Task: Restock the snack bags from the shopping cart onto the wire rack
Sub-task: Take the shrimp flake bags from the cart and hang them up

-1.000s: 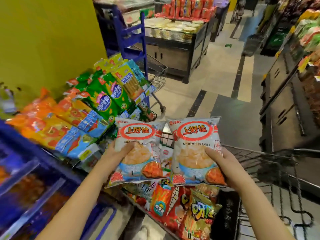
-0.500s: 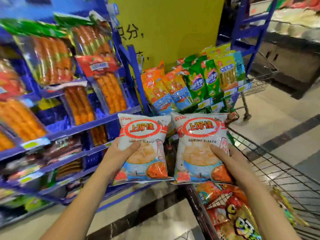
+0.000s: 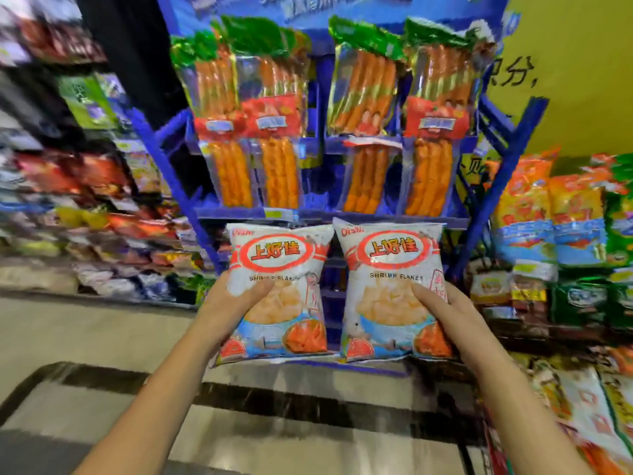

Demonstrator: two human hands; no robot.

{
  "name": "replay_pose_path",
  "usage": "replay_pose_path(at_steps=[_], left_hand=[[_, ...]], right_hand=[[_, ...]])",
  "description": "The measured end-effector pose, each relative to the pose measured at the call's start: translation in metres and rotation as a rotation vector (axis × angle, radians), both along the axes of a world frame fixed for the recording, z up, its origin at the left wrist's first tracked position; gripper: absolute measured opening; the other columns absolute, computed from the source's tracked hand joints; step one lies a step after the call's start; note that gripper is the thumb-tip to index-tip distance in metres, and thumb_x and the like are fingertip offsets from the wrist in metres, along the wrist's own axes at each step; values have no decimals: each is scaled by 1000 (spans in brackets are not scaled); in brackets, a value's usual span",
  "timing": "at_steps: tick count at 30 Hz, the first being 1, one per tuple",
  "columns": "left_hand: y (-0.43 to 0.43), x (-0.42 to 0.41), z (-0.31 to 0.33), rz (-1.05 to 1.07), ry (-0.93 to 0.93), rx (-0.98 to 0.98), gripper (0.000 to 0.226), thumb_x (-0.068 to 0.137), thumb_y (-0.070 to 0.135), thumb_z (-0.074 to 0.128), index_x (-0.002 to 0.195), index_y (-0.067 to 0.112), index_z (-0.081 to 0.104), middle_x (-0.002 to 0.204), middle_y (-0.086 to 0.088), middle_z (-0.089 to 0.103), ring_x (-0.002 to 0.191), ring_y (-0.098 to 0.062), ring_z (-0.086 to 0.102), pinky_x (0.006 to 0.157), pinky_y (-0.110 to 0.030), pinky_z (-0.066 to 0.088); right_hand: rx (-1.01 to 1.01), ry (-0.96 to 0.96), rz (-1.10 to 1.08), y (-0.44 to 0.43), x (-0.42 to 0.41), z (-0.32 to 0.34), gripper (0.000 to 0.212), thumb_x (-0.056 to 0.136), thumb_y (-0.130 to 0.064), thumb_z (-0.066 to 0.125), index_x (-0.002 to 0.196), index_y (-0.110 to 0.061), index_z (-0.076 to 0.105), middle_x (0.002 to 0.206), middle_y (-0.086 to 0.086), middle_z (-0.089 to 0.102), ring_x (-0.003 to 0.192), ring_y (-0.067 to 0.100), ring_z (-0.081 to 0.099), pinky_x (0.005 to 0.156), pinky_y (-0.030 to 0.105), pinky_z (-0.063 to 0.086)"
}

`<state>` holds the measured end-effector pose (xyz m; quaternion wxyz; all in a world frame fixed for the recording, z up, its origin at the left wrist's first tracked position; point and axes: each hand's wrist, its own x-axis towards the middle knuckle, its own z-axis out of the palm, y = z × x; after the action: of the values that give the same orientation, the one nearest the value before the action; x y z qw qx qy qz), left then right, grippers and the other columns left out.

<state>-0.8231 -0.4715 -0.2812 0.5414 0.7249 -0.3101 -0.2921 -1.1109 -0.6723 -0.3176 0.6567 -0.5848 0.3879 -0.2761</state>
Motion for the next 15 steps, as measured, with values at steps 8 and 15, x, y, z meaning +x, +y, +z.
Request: replay_pose_path(at_steps=[8,15], left_hand=[[182,117,7,248,129,-81,46,72,60,83,113,41,73,111,13,78,102,-10,75,97,-42,57],[345,209,1,478,201,-100,65,71,57,87,127,33,64,116,7,78,104,-17,76,99,-48,57]], right_hand=[[4,-32,297,108,175,13,46,89,-40,68,130,-20,65,120,5,76,110,29,73,102,50,52],[3,-24,514,219,328,17,42,92,-42,68,130,-24,65,122,3,75,110,29,73,105,56,50]])
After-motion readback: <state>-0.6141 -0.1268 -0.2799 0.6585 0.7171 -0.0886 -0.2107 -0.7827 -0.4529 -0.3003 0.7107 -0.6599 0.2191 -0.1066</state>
